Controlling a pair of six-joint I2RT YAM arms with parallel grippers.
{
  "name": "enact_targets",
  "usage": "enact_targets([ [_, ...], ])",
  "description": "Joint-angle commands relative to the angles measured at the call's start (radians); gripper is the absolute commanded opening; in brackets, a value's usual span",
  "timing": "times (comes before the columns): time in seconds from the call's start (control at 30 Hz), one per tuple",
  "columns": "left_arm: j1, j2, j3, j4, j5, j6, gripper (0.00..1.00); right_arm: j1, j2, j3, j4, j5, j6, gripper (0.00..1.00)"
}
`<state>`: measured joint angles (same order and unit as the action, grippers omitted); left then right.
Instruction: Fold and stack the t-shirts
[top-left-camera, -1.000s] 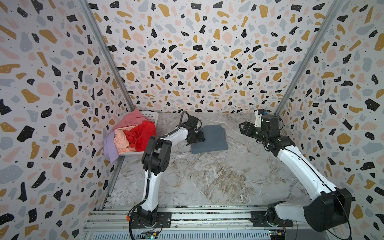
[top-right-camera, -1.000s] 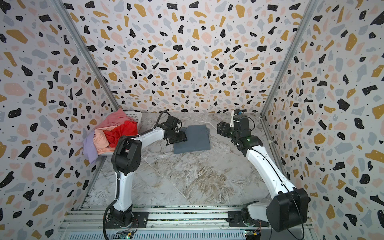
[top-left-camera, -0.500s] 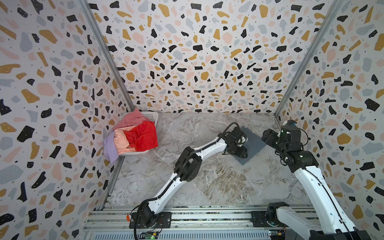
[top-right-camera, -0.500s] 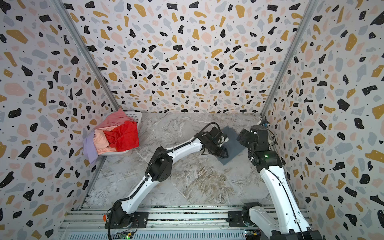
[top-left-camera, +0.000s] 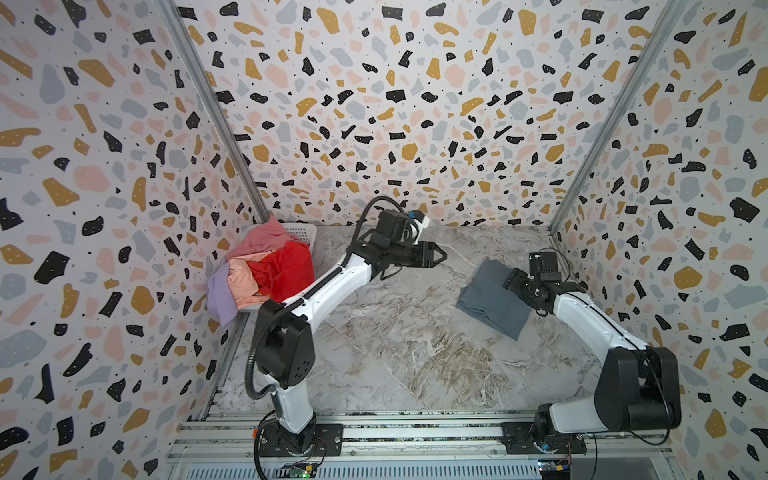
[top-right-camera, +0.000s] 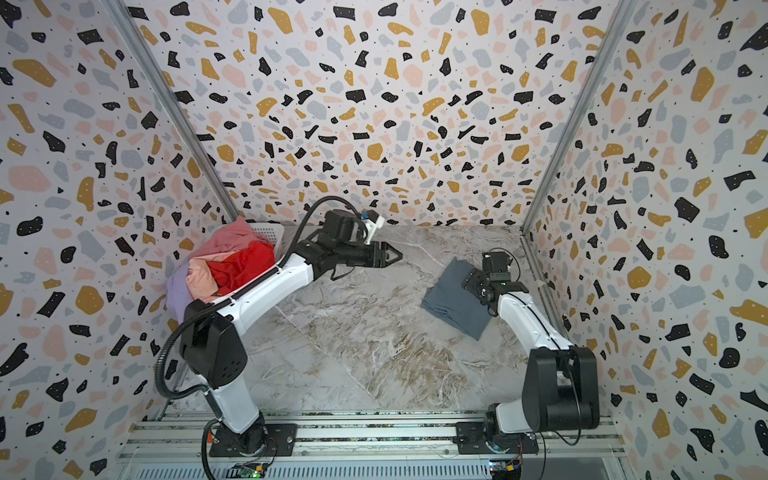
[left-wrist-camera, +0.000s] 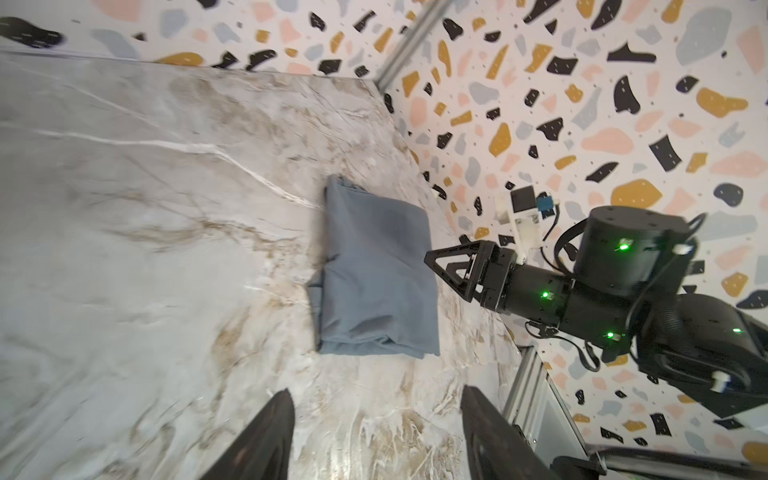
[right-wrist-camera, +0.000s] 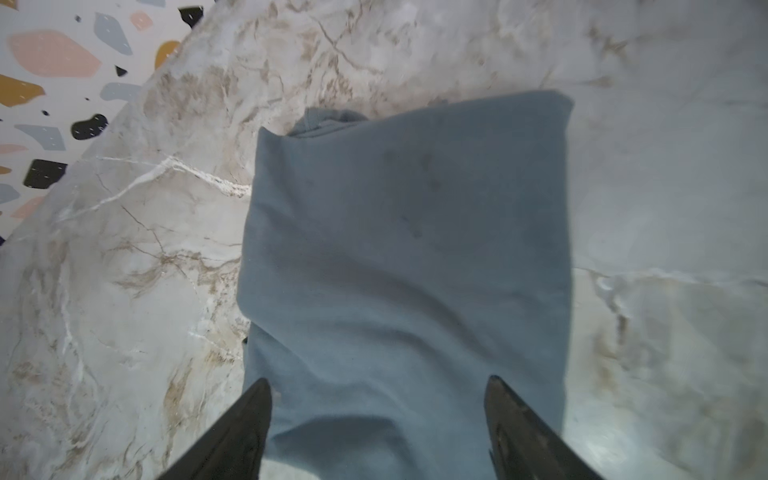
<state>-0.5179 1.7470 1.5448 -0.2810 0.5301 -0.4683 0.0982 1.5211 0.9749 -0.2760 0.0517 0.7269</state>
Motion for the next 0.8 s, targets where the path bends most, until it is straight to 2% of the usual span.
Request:
enact_targets([
  [0.0, 0.019, -0.045, -0.082, 0.024, -0.021, -0.018, 0.65, 0.030, 0.104, 0.082, 0.040, 0.005, 0.080, 0.80],
  [0.2, 0.071, -0.125, -0.152, 0.052, -0.050, -0.045, 0.66, 0.058, 0.282, 0.138, 0.023, -0.011, 0.128, 0.78],
  [0.3, 0.092, -0.131, -0.166, 0.064, -0.045, -0.058, 0.66, 0.045, 0.281, 0.062, 0.065, -0.022, 0.164, 0.78],
  [0.37, 0.101, -0.128, -0.166, 0.065, -0.040, -0.062, 0.66, -0.003, 0.267, -0.008, 0.098, -0.069, 0.223, 0.78],
  [0.5, 0.108, -0.111, -0.157, 0.066, -0.031, -0.067, 0.66, -0.122, 0.147, -0.224, 0.163, -0.104, 0.401, 0.76],
  [0.77, 0.111, -0.059, -0.133, 0.081, 0.001, -0.100, 0.66, -0.395, -0.188, -0.517, 0.108, -0.097, 0.603, 0.75],
])
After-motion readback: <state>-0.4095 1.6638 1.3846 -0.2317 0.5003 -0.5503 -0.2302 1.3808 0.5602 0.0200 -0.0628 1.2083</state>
